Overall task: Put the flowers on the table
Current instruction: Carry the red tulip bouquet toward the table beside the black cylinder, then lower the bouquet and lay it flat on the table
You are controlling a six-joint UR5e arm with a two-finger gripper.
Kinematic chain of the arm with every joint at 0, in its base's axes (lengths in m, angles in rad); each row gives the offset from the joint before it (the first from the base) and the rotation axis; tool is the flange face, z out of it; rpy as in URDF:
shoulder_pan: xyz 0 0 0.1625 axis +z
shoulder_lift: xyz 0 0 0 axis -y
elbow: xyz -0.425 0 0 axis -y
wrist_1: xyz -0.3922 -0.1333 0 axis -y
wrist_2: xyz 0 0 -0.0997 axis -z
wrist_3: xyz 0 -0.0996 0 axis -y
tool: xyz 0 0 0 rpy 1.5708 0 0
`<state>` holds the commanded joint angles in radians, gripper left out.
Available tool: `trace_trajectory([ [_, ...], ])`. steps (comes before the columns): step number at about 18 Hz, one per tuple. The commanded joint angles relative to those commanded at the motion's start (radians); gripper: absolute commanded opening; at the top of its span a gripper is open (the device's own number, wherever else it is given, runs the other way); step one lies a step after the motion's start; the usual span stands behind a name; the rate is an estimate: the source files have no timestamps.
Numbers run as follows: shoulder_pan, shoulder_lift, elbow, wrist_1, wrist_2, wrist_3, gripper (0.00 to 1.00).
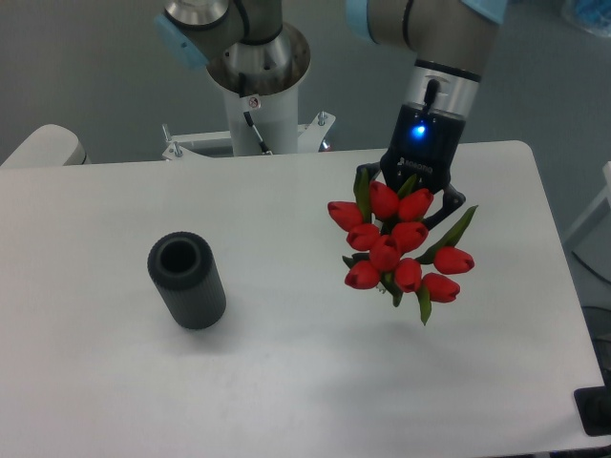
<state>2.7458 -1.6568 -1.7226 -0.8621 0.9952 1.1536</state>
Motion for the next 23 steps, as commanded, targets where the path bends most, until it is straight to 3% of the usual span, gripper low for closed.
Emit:
trace_trajectory([
  [4, -0.069, 0.026, -0.021, -0.002, 0.173, 0.002, 0.26],
  [8, -0.172, 0.009, -0.034, -0.002, 0.374, 0.031, 0.26],
  [18, -0.319, -0.159, -0.035, 0.002, 0.73, 0.147, 0.26],
  [23, -0.36, -0.242, -0.02, 0.005, 0.781, 0.147, 0.26],
])
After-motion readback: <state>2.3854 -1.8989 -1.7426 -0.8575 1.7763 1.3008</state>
